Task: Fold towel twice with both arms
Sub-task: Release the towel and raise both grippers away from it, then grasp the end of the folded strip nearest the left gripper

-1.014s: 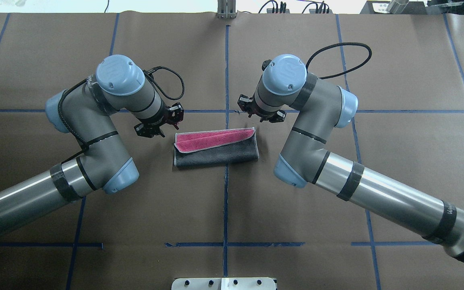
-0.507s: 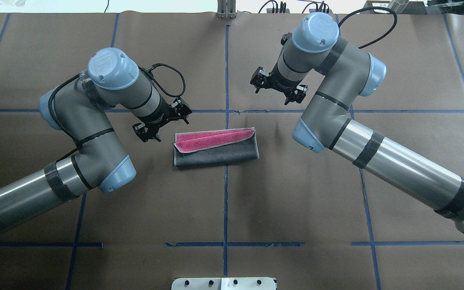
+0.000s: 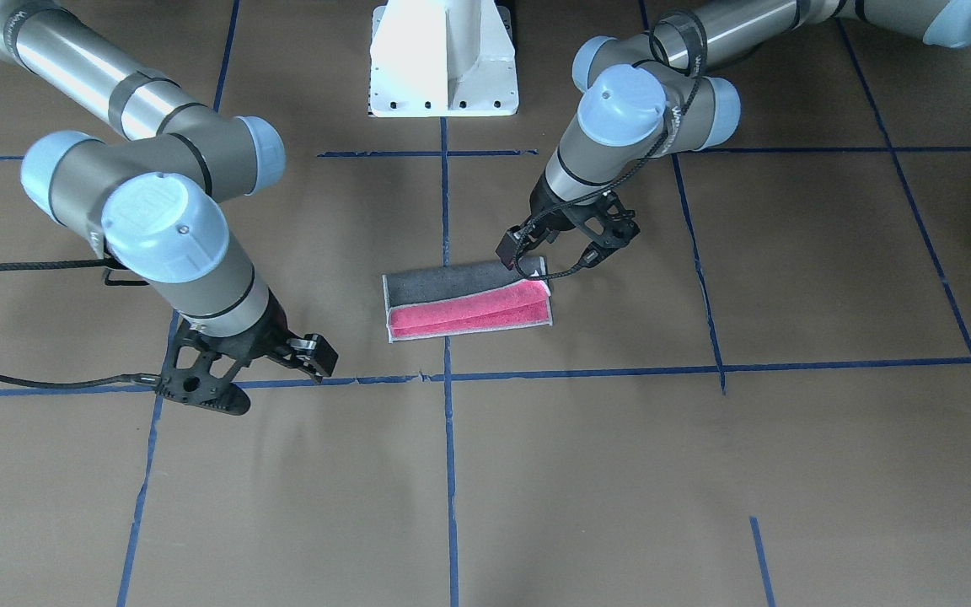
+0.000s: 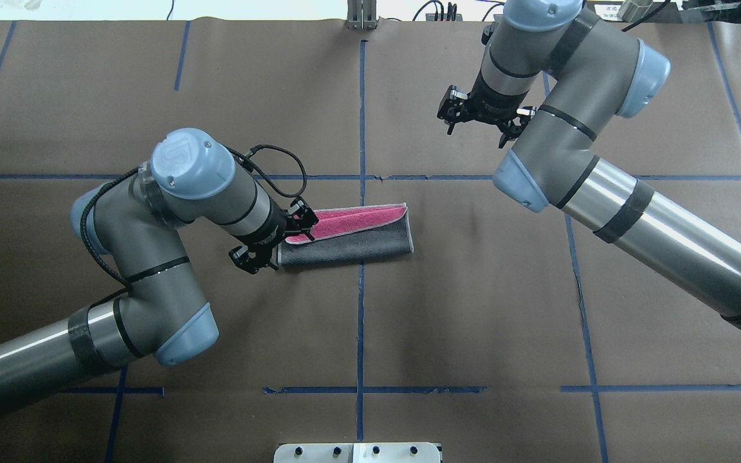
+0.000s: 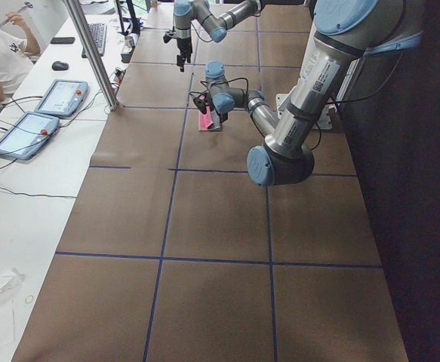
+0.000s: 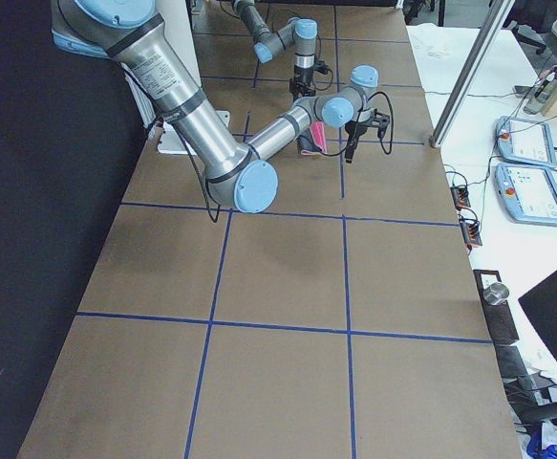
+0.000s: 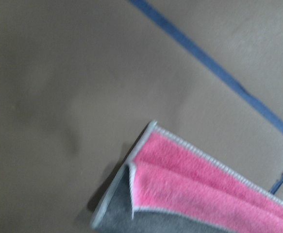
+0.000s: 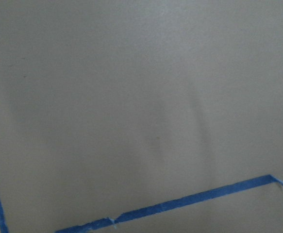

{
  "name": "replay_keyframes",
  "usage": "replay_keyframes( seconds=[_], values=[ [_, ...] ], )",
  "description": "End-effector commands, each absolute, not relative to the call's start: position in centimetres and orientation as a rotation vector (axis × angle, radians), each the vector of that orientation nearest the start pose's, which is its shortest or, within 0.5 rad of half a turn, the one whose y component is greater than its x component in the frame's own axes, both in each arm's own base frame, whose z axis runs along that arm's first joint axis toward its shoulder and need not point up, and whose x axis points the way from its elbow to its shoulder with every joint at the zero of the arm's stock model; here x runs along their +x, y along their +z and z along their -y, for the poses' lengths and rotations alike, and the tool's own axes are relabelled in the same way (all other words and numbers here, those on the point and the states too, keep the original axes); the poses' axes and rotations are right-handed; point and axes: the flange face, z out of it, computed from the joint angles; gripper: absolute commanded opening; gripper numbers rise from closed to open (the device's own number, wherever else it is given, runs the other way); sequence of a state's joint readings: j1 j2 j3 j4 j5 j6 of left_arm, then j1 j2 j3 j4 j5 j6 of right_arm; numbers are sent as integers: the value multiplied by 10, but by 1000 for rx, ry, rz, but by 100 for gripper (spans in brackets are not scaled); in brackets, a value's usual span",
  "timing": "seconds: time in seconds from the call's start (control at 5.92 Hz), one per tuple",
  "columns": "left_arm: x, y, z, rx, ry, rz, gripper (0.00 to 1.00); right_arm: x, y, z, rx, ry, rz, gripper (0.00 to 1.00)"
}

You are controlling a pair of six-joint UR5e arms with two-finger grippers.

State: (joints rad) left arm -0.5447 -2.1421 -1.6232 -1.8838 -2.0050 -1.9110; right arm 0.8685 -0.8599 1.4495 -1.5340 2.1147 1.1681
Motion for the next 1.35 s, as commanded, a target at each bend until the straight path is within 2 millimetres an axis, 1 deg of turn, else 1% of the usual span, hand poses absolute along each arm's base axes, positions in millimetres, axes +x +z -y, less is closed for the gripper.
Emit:
replay_keyframes(
  seconds=[0.0, 0.17, 0.34, 0.51, 0.68, 1.01, 1.18],
  values=[
    [554, 274, 410, -283, -601, -949, 66, -358, 291, 604, -59, 217, 825, 100],
    [552, 277, 413, -276, -599, -946, 65, -351, 297, 600, -56, 216, 825, 100],
    [545, 282, 420, -270, -612, -941, 63, -345, 297, 601, -50, 219, 827, 100],
    [539, 284, 428, -263, -627, -941, 61, -338, 303, 591, -45, 215, 830, 100],
    [536, 291, 433, -261, -637, -931, 59, -332, 306, 585, -42, 215, 833, 100],
    [542, 300, 433, -267, -640, -910, 57, -328, 306, 586, -39, 220, 834, 100],
    [544, 301, 432, -269, -638, -908, 57, -327, 306, 587, -38, 222, 834, 100]
  ],
)
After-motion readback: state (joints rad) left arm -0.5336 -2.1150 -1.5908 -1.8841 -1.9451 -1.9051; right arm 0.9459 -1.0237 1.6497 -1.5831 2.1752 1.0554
